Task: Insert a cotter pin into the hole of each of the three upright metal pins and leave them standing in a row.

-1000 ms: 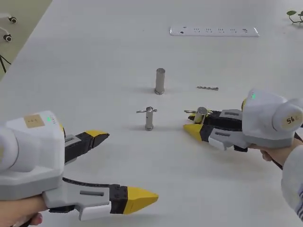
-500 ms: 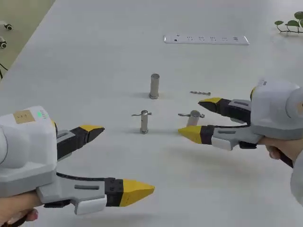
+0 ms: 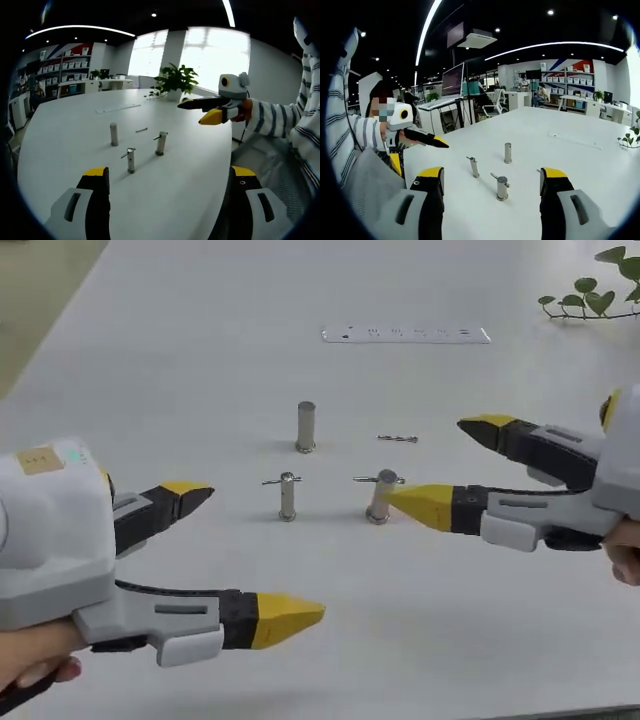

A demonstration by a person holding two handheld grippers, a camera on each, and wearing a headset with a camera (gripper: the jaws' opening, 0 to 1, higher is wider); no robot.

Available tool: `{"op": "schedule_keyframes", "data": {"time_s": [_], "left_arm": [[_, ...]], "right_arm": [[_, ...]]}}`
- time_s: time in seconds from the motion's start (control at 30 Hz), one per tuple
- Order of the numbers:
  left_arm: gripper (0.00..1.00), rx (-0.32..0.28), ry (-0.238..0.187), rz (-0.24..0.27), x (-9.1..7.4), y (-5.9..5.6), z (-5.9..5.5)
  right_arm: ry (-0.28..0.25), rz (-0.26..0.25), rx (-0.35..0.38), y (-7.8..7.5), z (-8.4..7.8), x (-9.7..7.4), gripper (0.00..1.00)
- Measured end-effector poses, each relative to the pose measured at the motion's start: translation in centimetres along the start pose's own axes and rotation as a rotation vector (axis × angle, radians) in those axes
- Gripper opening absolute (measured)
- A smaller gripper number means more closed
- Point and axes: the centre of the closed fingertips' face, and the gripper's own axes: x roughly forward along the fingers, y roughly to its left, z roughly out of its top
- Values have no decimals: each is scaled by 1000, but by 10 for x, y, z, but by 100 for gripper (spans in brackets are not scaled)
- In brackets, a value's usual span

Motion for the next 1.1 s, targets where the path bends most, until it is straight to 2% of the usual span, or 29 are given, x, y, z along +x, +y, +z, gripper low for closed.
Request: {"op": "schedule_keyframes", "data": {"time_s": [0.13,0.37,0.57,0.8,0.97,1.1], "left_arm": [[99,8,-7,31,-2,1,5],[99,-18,6,37,-1,-8,4],[98,-28,25,42,0,-8,7],[98,-30,8,42,6,0,25],[97,-34,-18,55,12,15,43],[96,-29,-29,60,18,22,53]], "right_arm": [[16,-56,39,-7,-7,-13,84],[30,-78,93,-10,-16,-28,94],[40,-103,137,-11,-18,-41,98],[46,-167,151,-19,-25,-58,98],[34,-203,178,-22,-28,-68,98],[31,-231,184,-24,-28,-75,98]]}}
